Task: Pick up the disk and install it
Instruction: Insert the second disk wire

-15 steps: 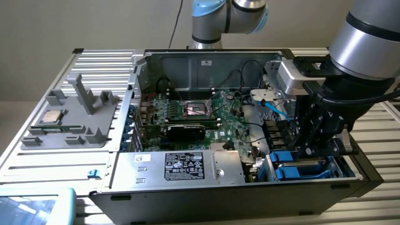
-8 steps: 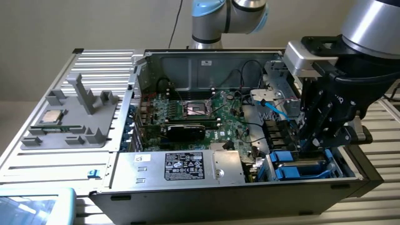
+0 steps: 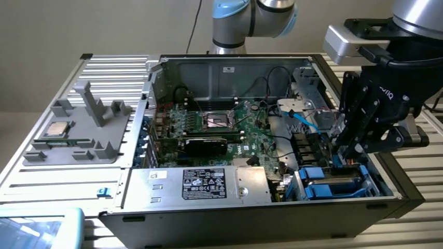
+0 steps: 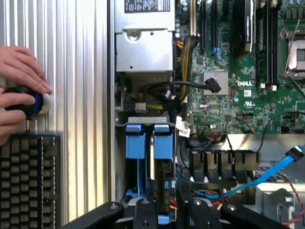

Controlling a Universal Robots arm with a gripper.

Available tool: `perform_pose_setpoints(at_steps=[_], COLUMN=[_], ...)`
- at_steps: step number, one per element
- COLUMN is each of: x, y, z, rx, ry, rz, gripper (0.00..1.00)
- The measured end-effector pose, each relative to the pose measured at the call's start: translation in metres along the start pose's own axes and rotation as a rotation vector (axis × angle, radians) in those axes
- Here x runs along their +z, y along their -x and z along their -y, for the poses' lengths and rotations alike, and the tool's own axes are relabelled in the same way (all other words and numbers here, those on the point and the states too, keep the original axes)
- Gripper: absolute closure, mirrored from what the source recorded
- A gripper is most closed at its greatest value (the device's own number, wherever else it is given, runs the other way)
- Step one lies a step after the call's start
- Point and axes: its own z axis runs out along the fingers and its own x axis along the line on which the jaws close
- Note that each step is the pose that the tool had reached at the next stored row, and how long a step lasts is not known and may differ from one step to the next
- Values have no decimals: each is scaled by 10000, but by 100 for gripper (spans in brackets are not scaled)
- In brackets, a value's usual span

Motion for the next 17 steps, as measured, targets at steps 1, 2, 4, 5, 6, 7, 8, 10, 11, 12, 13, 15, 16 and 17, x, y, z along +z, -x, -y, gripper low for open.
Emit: perform_pose_setpoints(at_steps=[1, 2, 4, 5, 6, 7, 8, 10, 11, 12, 13, 15, 16, 17], x=[0, 0, 0, 0, 0, 0, 0, 0, 0, 0, 0, 0, 0, 0], y=[0, 0, 0, 0, 0, 0, 0, 0, 0, 0, 0, 0, 0, 0], z=[0, 0, 0, 0, 0, 0, 1, 0, 0, 0, 0, 0, 0, 0], rx=[0, -2, -4, -4, -5, -6, -7, -8, -9, -10, -10, -12, -13, -14], ry=[0, 0, 0, 0, 0, 0, 0, 0, 0, 0, 0, 0, 0, 0], rz=[2, 1, 0, 0, 1, 0, 1, 1, 0, 0, 0, 1, 1, 0], gripper=[70, 70, 70, 70, 70, 70, 70, 70, 70, 70, 70, 79, 79, 85])
